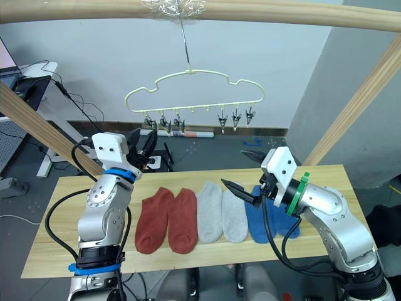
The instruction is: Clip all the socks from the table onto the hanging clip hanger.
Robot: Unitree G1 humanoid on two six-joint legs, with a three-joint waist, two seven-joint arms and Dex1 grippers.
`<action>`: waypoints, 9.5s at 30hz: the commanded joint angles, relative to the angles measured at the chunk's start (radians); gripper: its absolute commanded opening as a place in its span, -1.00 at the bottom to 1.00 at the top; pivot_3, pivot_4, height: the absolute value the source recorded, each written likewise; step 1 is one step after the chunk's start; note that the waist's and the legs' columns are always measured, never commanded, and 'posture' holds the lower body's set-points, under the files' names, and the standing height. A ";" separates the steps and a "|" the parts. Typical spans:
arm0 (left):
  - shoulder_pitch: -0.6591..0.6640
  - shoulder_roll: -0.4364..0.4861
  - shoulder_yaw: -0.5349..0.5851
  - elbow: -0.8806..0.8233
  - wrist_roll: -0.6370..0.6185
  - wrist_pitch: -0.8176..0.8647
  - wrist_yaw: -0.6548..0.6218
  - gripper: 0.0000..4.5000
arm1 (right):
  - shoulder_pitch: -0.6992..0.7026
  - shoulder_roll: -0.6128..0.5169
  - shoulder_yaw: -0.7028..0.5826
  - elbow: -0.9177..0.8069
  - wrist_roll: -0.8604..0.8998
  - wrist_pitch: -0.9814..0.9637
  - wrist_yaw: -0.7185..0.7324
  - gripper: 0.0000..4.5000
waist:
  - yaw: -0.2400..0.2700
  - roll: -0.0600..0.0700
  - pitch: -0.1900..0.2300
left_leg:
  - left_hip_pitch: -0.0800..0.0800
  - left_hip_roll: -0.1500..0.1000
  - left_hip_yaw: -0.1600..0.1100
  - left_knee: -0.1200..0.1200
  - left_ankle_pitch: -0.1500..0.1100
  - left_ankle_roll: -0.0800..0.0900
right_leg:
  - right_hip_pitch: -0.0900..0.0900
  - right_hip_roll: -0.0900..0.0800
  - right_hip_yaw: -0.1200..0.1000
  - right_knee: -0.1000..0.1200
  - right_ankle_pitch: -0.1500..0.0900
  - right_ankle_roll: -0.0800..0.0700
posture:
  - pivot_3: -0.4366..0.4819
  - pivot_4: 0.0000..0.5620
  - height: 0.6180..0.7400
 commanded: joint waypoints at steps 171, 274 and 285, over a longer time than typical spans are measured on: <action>-0.016 0.165 0.024 -0.274 -0.349 0.460 -0.116 0.32 | -0.492 0.527 0.300 0.742 -0.485 -0.242 -0.054 -0.42 | 0.002 0.010 0.033 | -0.015 0.001 -0.008 0.002 0.002 -0.005 | -0.005 -0.002 -0.008 -0.009 0.006 0.001 | -0.18 0.05 1.00; -0.186 -0.080 -0.141 0.104 0.172 -0.210 0.072 -0.93 | -0.032 0.087 0.080 0.128 -0.296 0.000 -0.083 0.48 | -0.008 0.010 0.033 | -0.018 0.000 -0.008 0.013 -0.002 0.002 | -0.003 -0.002 -0.009 -0.007 0.005 0.008 | -0.39 0.07 1.00; -0.169 -0.040 -0.132 0.019 0.088 -0.084 -0.023 -0.93 | 0.065 0.171 0.081 0.616 -0.468 -0.177 -0.281 1.00 | -0.009 0.010 0.033 | -0.015 0.000 -0.006 0.013 -0.001 0.000 | -0.003 -0.001 -0.007 -0.004 0.005 0.009 | -0.30 0.10 1.00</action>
